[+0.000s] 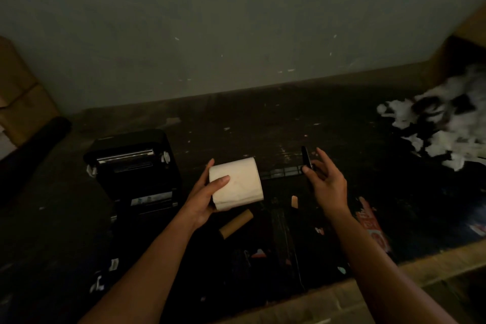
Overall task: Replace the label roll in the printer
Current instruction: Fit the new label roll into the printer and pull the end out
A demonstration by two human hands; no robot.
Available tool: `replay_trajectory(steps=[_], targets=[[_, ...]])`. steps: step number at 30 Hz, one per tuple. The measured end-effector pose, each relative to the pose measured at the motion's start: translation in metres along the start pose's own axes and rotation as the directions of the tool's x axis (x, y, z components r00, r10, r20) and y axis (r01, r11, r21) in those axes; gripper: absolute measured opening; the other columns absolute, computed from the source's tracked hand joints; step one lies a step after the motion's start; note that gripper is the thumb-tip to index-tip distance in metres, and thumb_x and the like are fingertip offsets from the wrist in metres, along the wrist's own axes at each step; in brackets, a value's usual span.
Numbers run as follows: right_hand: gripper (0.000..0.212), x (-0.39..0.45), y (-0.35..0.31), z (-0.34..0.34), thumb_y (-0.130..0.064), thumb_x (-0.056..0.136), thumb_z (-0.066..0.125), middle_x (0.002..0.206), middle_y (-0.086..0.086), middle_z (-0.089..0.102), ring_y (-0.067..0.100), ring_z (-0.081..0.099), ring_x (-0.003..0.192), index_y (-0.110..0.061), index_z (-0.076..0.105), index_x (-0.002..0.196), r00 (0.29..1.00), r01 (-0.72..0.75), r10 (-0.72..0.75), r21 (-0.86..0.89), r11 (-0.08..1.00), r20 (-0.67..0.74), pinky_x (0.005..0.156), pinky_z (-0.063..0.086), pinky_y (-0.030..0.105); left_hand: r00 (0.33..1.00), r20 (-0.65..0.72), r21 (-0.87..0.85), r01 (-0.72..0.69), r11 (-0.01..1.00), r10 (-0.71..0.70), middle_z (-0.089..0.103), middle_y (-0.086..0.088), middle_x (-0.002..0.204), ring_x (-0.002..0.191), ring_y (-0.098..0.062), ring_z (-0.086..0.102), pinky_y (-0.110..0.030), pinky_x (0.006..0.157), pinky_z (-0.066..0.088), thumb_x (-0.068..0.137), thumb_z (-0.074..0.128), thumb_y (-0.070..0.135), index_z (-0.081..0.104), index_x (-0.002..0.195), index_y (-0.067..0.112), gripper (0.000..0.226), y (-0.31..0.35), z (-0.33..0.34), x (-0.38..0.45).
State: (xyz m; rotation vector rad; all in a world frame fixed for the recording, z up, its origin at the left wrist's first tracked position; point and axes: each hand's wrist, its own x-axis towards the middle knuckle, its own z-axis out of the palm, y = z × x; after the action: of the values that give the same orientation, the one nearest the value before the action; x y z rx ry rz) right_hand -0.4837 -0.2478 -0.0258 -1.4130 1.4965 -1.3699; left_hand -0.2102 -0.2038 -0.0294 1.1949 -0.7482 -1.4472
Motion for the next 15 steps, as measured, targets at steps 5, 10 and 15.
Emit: replay_trajectory(steps=[5,10,15], targets=[[0.062,0.001,-0.001,0.003,-0.018,0.083,0.067,0.128,0.001,0.057,0.002,0.049,0.107,-0.036,0.039,0.136,1.0,-0.001,0.001,0.031,1.0,0.001,0.076,0.037,0.01,1.0,-0.01,-0.034,-0.01,0.999,0.01,0.07,0.007,0.109,0.1,-0.019,0.066,-0.037,0.067,0.056,0.053,0.083,0.034,0.039,0.134,0.048,0.093,0.0,-0.004,0.001],[0.061,-0.001,-0.004,0.006,-0.019,0.083,0.066,0.126,-0.001,0.058,0.0,0.049,0.105,-0.035,0.039,0.136,1.0,0.022,-0.022,0.011,1.0,0.003,0.079,0.037,0.012,1.0,0.018,-0.055,-0.003,0.998,0.004,0.066,0.002,0.118,0.105,-0.023,0.064,-0.04,0.069,0.056,0.056,0.083,0.033,0.038,0.134,0.048,0.091,0.0,-0.009,-0.001],[0.059,-0.006,-0.005,0.01,-0.017,0.084,0.064,0.125,0.0,0.058,-0.002,0.053,0.1,-0.034,0.04,0.135,0.998,0.055,-0.056,0.05,0.997,0.034,0.083,0.043,0.019,1.0,0.015,-0.07,-0.011,0.998,0.012,0.065,0.002,0.119,0.106,-0.024,0.063,-0.039,0.068,0.056,0.053,0.085,0.033,0.039,0.134,0.046,0.094,0.002,-0.016,-0.004]])
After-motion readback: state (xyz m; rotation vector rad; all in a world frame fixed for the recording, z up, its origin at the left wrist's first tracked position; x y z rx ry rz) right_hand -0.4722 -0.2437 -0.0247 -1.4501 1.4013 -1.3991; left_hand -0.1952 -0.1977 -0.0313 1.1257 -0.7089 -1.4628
